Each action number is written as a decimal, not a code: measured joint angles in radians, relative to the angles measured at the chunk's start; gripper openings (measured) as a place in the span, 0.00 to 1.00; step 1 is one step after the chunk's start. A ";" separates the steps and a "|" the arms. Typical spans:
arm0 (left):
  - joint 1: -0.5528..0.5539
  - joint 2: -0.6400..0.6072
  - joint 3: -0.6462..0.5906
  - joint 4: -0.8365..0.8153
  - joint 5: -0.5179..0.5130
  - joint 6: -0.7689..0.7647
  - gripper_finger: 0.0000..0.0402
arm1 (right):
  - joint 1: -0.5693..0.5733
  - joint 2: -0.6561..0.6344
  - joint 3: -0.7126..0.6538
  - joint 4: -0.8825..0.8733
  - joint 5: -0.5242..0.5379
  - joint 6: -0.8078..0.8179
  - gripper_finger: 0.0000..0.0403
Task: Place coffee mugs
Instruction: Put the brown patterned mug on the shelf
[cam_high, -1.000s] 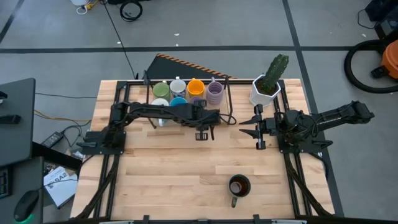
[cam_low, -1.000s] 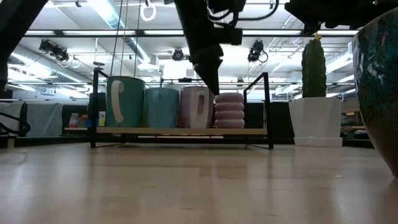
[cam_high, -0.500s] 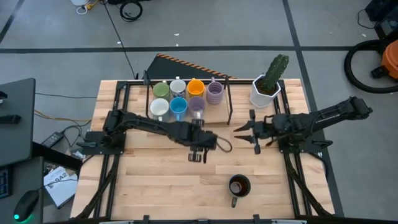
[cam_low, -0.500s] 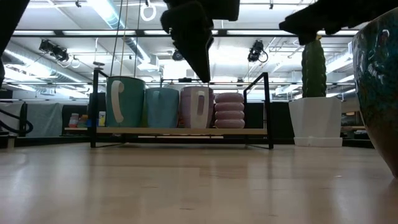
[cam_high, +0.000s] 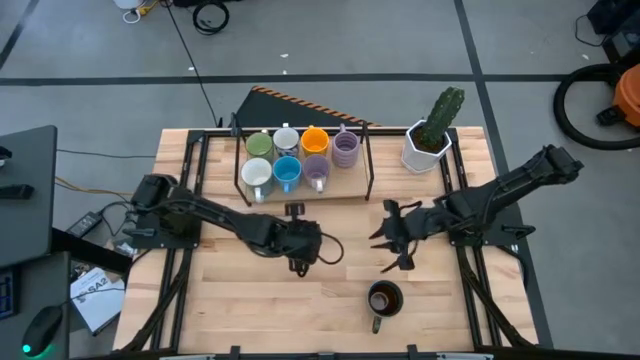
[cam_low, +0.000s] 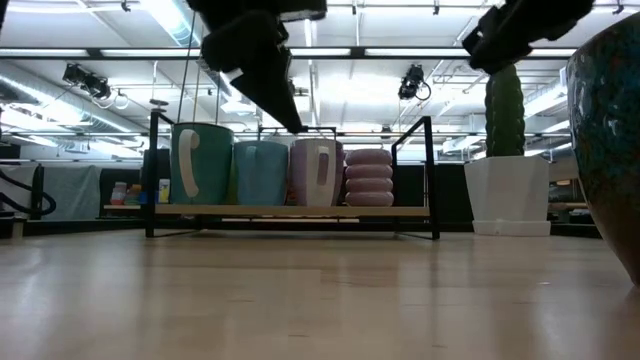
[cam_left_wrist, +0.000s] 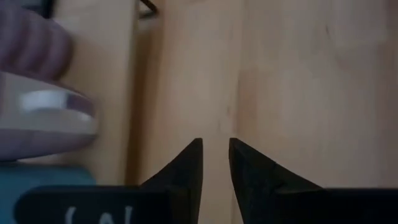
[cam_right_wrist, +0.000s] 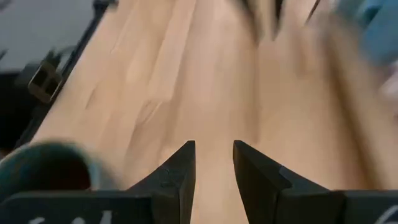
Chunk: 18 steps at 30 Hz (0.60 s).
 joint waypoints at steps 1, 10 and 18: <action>-0.008 -0.010 -0.011 0.015 -0.024 -0.001 0.21 | 0.002 0.020 0.028 -0.054 -0.025 0.026 0.28; -0.061 -0.054 -0.094 0.075 -0.154 -0.006 0.20 | 0.057 0.202 0.274 -0.360 -0.190 0.206 0.38; -0.070 -0.060 -0.100 0.055 -0.165 -0.063 0.20 | 0.110 0.357 0.406 -0.540 -0.238 0.295 0.55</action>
